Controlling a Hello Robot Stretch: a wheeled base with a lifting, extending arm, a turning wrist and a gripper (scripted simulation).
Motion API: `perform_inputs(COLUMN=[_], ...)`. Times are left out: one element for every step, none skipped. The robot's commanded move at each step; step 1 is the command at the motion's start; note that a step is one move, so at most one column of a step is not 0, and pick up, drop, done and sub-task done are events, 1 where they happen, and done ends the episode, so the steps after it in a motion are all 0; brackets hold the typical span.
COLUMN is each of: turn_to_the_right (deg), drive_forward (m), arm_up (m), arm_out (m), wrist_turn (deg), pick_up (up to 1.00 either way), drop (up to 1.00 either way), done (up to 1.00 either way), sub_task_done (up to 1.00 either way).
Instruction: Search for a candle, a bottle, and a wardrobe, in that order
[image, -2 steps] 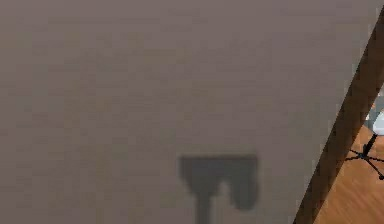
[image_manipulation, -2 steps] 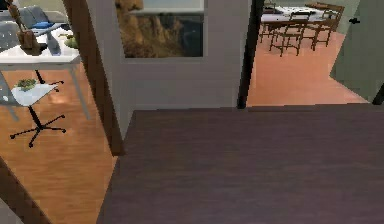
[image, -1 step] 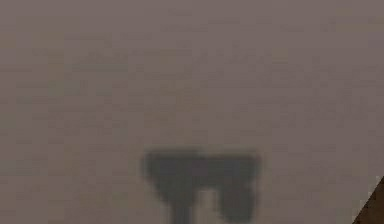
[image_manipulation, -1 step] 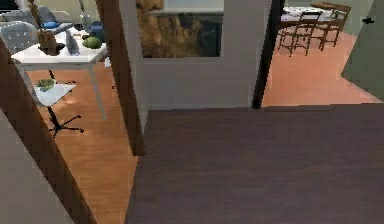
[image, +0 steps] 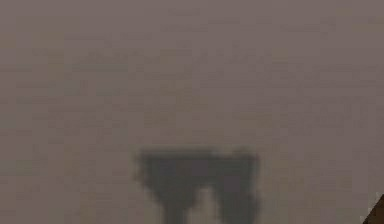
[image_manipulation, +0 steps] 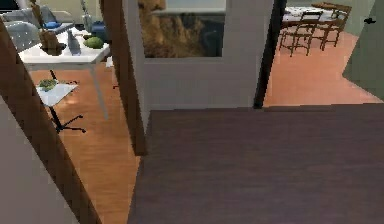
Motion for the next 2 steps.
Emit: perform_inputs(turn_to_the_right=[45.0,45.0], drive_forward=[0.00,0.00], arm_up=[0.00,0.00], arm_out=[0.00,0.00], wrist_turn=[0.0,0.0], pick_up=[0.00,0.00], drop=[0.00,0.00], done=[0.00,0.00], sub_task_done=[0.00,0.00])
